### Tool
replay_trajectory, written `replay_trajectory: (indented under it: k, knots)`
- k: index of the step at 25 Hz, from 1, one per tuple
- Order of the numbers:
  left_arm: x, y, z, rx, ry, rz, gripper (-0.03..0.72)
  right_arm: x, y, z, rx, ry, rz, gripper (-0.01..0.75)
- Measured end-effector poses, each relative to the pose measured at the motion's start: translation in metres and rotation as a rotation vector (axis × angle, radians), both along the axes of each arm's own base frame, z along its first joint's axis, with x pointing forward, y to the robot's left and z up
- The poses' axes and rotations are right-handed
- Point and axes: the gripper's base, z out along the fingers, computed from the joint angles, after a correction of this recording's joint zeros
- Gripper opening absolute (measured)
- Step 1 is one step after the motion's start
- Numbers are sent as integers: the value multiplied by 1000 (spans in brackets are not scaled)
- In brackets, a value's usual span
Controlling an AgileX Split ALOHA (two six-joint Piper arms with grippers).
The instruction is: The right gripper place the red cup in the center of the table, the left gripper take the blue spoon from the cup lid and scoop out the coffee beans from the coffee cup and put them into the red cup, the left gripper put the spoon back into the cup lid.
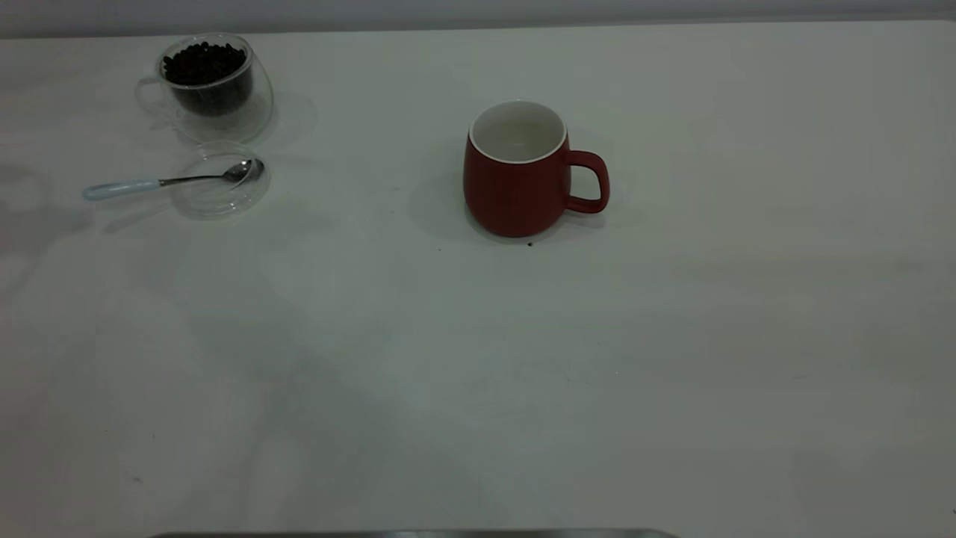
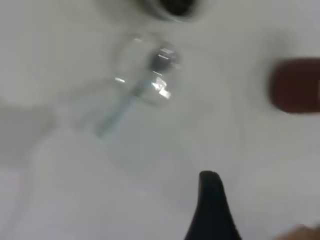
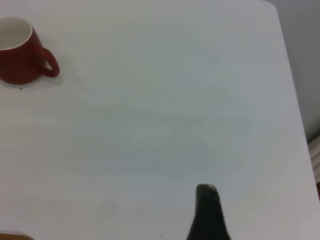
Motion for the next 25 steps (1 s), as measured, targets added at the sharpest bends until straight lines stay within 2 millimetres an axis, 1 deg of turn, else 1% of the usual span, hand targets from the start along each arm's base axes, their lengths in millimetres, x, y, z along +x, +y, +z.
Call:
replay_trajectory:
  k: [3, 5, 9, 12, 14, 15, 19, 21, 25]
  knots:
    - [-16, -7, 41, 21, -13, 11, 595, 0, 0, 0, 0, 0, 0, 590]
    - [-26, -9, 62, 67, -30, 35, 595, 0, 0, 0, 0, 0, 0, 590]
    - [-51, -9, 96, 217, -23, 94, 595, 0, 0, 0, 0, 0, 0, 590]
    - [-75, -17, 116, 274, -44, 122, 595, 0, 0, 0, 0, 0, 0, 590]
    - [-93, -27, 126, 277, -66, 129, 595, 0, 0, 0, 0, 0, 0, 590]
    - [-102, -34, 127, 276, -67, 121, 595, 0, 0, 0, 0, 0, 0, 590]
    - [-142, -69, 135, 292, -112, 63, 595, 0, 0, 0, 0, 0, 0, 590]
    - [-164, -86, 141, 327, -152, 20, 595, 0, 0, 0, 0, 0, 0, 590]
    - [-203, -114, 149, 400, -229, -70, 595, 0, 0, 0, 0, 0, 0, 590]
